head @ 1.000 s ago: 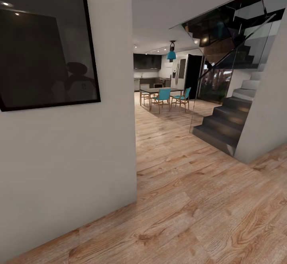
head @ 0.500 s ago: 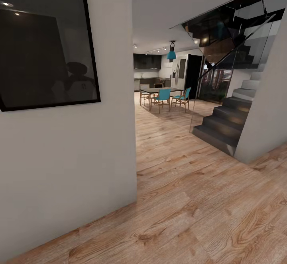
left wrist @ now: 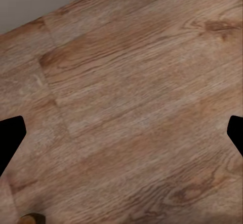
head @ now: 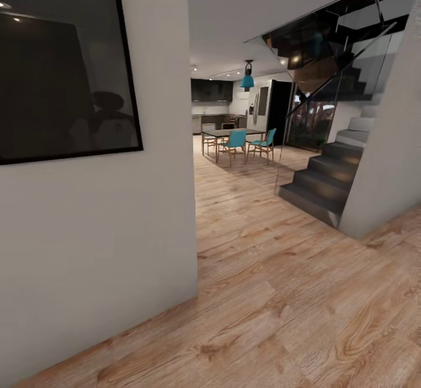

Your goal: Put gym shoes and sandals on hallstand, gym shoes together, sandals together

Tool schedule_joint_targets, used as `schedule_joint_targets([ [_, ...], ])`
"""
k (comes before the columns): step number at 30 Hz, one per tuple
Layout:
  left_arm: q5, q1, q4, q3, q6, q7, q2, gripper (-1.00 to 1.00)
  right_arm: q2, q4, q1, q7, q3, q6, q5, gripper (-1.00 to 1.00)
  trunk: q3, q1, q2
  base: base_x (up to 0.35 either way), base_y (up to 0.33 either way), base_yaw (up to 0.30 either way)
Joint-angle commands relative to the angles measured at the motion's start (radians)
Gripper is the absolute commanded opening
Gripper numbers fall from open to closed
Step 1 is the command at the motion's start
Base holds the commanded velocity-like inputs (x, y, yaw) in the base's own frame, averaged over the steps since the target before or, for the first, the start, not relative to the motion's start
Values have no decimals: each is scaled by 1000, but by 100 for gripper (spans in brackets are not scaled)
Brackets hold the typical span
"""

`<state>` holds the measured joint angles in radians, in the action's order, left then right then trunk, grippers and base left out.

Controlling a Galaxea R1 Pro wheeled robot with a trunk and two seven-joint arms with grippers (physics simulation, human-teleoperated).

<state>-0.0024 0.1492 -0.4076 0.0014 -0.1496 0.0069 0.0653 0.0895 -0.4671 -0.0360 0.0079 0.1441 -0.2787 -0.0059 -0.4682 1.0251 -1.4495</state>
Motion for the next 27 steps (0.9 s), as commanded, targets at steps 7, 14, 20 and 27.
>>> schedule_joint_targets([
  [7,1,0,1,0,-8,1,7,100,0,1,-1,1,3,-4,0,100,-1,0,-1,0,0,-238],
  [14,0,1,3,0,-38,1,8,100,1,-3,-1,1,4,-4,1,100,-1,0,-1,0,0,-265],
  [20,-2,3,5,0,-47,0,8,100,1,-2,-1,1,5,-4,1,100,-1,0,-1,0,-85,-268],
  [27,-1,3,19,0,-49,1,7,100,1,-2,-1,1,5,-4,1,100,-1,0,-1,0,-260,-269],
])
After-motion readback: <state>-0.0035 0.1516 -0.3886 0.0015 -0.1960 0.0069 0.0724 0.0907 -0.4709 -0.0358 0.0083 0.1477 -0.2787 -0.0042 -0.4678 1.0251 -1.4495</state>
